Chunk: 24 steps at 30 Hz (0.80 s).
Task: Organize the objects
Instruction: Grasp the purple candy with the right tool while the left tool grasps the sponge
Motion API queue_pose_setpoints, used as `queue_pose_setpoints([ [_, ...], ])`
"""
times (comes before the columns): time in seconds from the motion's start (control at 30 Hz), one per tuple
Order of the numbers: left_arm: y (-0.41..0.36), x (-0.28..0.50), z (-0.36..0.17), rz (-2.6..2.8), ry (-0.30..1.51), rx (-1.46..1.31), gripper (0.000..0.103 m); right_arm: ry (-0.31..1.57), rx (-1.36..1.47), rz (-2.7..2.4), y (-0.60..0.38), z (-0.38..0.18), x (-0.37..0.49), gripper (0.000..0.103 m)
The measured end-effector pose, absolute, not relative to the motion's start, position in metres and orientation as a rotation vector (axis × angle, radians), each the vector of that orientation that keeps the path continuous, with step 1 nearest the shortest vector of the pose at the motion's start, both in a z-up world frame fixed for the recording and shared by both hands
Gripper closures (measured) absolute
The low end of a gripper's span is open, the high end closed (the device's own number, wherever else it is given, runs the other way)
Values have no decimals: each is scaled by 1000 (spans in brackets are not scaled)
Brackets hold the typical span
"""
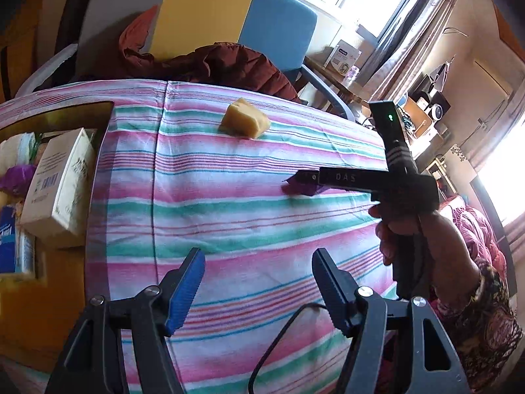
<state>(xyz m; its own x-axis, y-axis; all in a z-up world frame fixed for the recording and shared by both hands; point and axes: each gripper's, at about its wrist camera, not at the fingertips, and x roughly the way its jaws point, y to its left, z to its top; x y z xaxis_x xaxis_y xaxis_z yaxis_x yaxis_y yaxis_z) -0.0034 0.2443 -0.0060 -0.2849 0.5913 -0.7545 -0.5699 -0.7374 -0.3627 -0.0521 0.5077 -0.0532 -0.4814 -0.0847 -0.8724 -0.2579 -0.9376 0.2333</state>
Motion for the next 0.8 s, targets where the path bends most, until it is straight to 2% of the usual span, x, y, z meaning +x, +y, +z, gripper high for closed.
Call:
queue_pose_setpoints([
  [0.2, 297, -59, -14, 2100, 44, -1256, 33, 574, -1556, 2509, 523, -58, -51, 52],
  [0.27, 315, -82, -17, 2116, 69, -1265, 30, 547, -1563, 2502, 523, -59, -52, 52],
  [0.33, 332, -104, -22, 2125, 92, -1285, 20, 544, -1570, 2498, 524, -59, -52, 52],
  [0.5, 364, -143, -30, 2182, 202, -1275, 20, 568, -1584, 2489, 527, -60, -54, 52],
  [0.67, 399, -159, -37, 2177, 424, -1194, 20, 632, -1593, 2480, 532, -60, -54, 51],
  [0.8, 414, -161, -41, 2153, 483, -1132, 20, 667, -1594, 2475, 534, -60, -54, 51],
])
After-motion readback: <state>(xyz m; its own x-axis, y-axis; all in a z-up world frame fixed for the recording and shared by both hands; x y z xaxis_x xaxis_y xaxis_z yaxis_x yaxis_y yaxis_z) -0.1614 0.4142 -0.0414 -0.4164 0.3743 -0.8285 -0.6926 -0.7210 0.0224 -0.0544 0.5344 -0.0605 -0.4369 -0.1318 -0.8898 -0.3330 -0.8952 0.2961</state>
